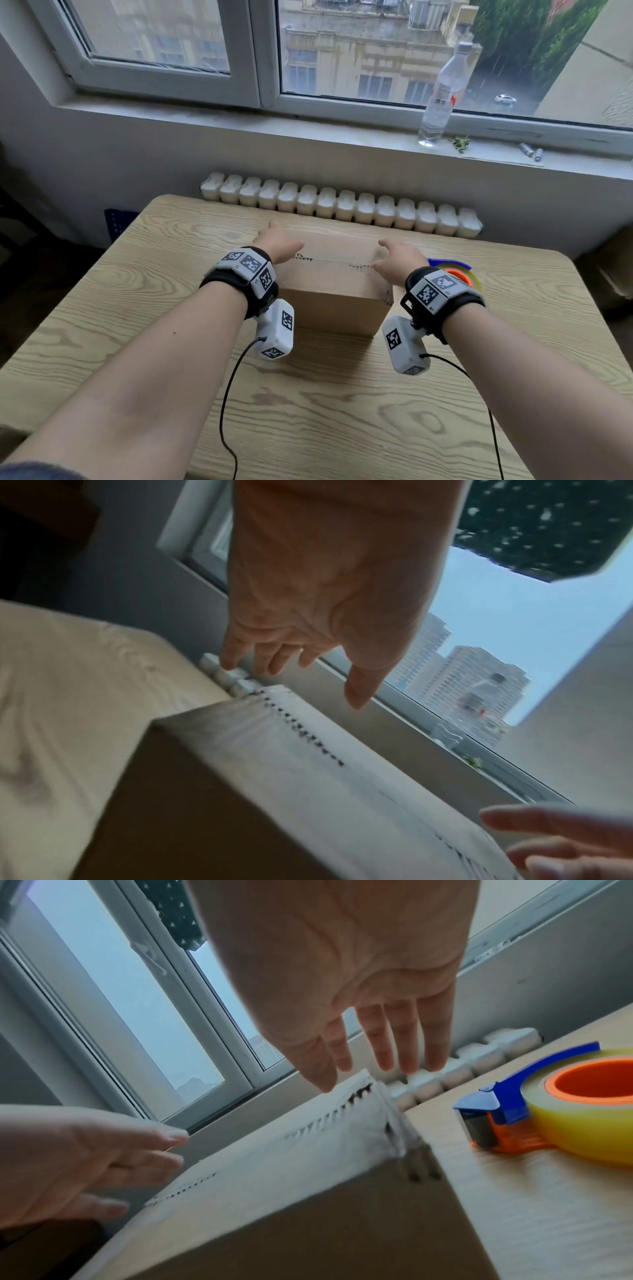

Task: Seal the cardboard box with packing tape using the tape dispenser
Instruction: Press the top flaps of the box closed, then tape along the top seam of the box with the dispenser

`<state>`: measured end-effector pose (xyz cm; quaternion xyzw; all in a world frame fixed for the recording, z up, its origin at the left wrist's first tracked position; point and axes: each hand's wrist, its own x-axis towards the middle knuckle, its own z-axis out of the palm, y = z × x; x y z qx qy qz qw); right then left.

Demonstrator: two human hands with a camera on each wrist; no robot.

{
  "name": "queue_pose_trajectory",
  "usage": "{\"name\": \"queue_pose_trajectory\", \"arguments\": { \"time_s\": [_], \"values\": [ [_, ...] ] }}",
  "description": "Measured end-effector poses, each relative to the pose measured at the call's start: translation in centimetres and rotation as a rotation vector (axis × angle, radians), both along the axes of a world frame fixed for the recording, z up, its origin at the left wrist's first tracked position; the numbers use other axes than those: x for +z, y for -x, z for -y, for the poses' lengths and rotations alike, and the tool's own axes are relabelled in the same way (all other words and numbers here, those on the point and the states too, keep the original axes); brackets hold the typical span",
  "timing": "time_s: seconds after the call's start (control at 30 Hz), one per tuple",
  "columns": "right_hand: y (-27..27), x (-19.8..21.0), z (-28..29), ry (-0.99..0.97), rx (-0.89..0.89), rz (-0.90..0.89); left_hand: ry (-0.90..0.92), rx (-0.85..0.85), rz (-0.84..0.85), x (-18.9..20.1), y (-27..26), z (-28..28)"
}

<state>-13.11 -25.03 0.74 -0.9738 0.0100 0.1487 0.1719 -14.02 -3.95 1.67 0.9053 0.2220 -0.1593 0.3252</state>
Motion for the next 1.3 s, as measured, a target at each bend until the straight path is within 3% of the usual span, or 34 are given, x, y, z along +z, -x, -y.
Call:
{"name": "queue_pose_trajectory", "arguments": {
  "time_s": [0.23, 0.47, 0.77, 1.03, 1.3],
  "values": [
    [-1.6, 2.0, 5.3, 0.071, -0.019, 0.083, -0.350, -0.447, 0.251, 3.1, -3.5, 7.4],
    [-3.2, 2.0, 12.7, 0.114, -0.100, 0.073, -0.565, -0.783, 0.355, 1.7, -6.4, 17.8],
    [-7.2, -3.6, 18.7, 0.051, -0.127, -0.003, -0.603, -0.894, 0.180, -4.4, -10.2, 25.7],
    [-8.9, -9.5, 19.9, -0.027, -0.040, -0.087, -0.609, -0.908, -0.016, -9.5, -11.5, 27.8],
    [-10.5, -11.7, 20.4, 0.058, 0.012, -0.070, -0.564, -0.879, -0.067, -11.2, -12.0, 28.0]
  ]
}}
